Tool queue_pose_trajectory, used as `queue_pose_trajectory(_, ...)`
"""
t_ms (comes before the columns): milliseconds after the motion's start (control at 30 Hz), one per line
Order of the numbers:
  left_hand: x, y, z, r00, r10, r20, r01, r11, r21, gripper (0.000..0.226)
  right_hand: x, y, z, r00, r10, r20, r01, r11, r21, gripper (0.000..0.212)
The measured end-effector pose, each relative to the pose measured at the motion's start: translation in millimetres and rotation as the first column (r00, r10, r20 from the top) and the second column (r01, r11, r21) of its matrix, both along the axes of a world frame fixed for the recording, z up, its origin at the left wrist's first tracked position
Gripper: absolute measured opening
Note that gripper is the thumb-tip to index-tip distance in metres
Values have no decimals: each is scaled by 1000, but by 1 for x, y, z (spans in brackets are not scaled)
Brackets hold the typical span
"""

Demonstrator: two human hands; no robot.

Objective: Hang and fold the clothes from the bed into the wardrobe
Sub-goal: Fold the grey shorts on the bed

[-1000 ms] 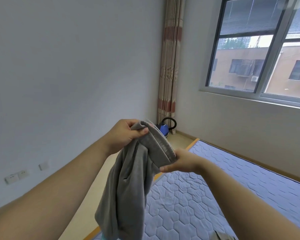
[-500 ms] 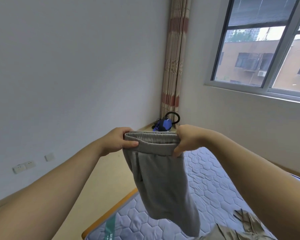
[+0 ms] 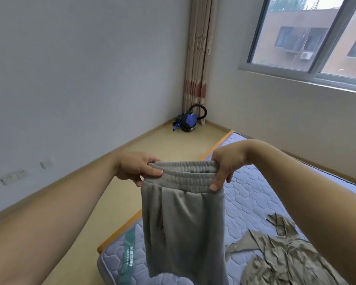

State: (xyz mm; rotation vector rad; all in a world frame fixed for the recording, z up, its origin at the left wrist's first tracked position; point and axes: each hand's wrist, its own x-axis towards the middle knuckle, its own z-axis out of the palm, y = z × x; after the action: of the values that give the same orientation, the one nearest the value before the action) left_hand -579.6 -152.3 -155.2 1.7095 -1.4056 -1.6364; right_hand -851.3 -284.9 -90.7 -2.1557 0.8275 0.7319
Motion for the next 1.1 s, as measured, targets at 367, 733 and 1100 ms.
queue_pose_trajectory(367, 5, -92, -142, 894, 191, 406, -117, 973, -199, 22, 45, -60, -173, 980, -22, -200, -94, 829, -552, 31)
queue_pose_trajectory(733, 9, -93, -240, 831, 415, 371, -131, 793, -595, 18, 31, -45, -275, 985, 159, 71, -19, 502, -865, 20)
queue_pose_trajectory(1100, -15, 11, -519, 756, 24, 654, 202, 942, -268, 31, 9, 67, -572, 942, 335, -3, -242, 675, -697, 12)
